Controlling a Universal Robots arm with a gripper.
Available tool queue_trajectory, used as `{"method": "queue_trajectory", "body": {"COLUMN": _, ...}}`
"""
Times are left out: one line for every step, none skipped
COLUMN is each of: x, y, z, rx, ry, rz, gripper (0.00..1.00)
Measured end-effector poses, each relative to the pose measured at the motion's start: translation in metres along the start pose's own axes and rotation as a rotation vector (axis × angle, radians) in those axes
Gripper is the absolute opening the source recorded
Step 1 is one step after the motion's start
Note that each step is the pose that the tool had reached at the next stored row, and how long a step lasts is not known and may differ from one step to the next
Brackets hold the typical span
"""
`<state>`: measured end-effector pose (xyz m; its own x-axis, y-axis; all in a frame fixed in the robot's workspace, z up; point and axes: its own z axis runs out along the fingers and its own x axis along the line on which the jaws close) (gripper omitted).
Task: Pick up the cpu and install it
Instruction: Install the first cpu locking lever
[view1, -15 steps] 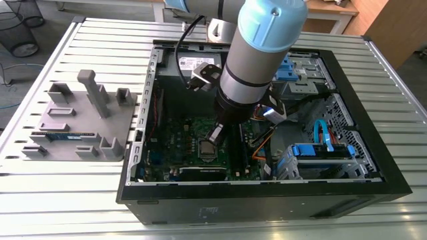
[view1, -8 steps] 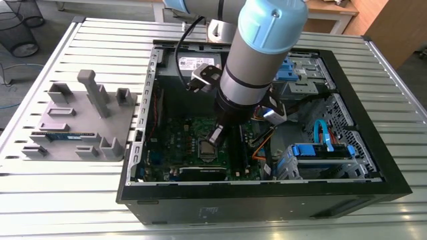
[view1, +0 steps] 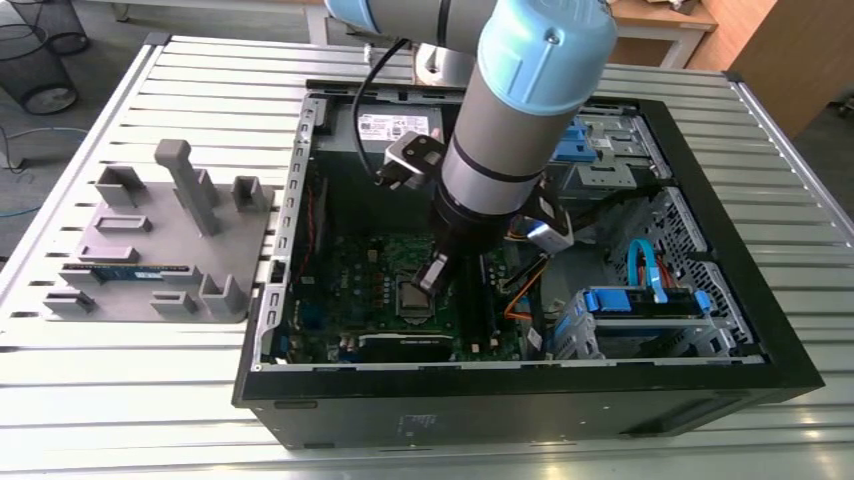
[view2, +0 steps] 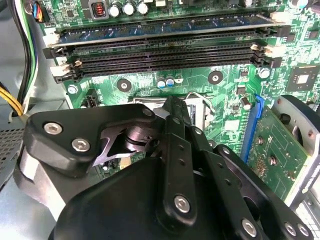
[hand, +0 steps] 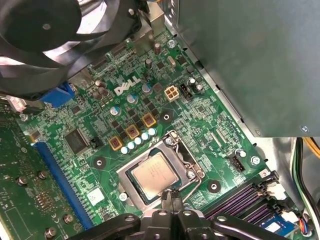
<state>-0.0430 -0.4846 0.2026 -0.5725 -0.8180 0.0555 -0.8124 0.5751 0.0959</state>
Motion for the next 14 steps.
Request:
{"method": "queue_trajectory", "body": {"x": -0.0001, "y": -0.0001, "z": 0.0006, "rx": 0.0, "ry": 0.0, "rz": 0.0, "gripper": 0.11}}
{"method": "queue_trajectory", "body": {"x": -0.0001, "y": -0.0003, "z": 0.0011, "rx": 0.0, "ry": 0.0, "rz": 0.0, "gripper": 0.11}}
{"method": "queue_trajectory", "body": {"x": -0.0001, "y": -0.0004, "z": 0.0015, "rx": 0.0001, "ry": 0.0002, "rz": 0.0, "gripper": 0.11}}
{"method": "queue_trajectory", "body": {"x": 0.0, "y": -0.0005, "z": 0.0019, "rx": 0.0, "ry": 0.0002, "rz": 0.0, "gripper": 0.11}}
{"method": "queue_trajectory", "body": {"x": 0.0001, "y": -0.0007, "z": 0.0025, "rx": 0.0, "ry": 0.0, "rz": 0.0, "gripper": 0.11}}
{"method": "queue_trajectory", "body": {"x": 0.0002, "y": -0.0009, "z": 0.0031, "rx": 0.0, "ry": -0.0001, "rz": 0.0, "gripper": 0.11}}
{"method": "queue_trajectory", "body": {"x": 0.0004, "y": -0.0011, "z": 0.0037, "rx": -0.0001, "ry": -0.0002, "rz": 0.0, "gripper": 0.11}}
{"method": "queue_trajectory", "body": {"x": 0.0006, "y": -0.0013, "z": 0.0042, "rx": -0.0001, "ry": -0.0003, "rz": 0.0, "gripper": 0.11}}
{"method": "queue_trajectory", "body": {"x": 0.0009, "y": -0.0016, "z": 0.0046, "rx": -0.0001, "ry": -0.0001, "rz": 0.0, "gripper": 0.11}}
{"method": "queue_trajectory", "body": {"x": 0.0011, "y": -0.0018, "z": 0.0049, "rx": 0.0, "ry": -0.0001, "rz": 0.0, "gripper": 0.11}}
{"method": "queue_trajectory", "body": {"x": 0.0013, "y": -0.0019, "z": 0.005, "rx": 0.0, "ry": -0.0002, "rz": 0.0, "gripper": 0.11}}
{"method": "queue_trajectory", "body": {"x": 0.0016, "y": -0.0021, "z": 0.005, "rx": 0.0, "ry": -0.0001, "rz": 0.0, "gripper": 0.11}}
{"method": "queue_trajectory", "body": {"x": 0.002, "y": -0.0024, "z": 0.0051, "rx": -0.0001, "ry": -0.0003, "rz": 0.0, "gripper": 0.11}}
{"method": "queue_trajectory", "body": {"x": 0.0026, "y": -0.003, "z": 0.0052, "rx": -0.0002, "ry": -0.0005, "rz": 0.0, "gripper": 0.11}}
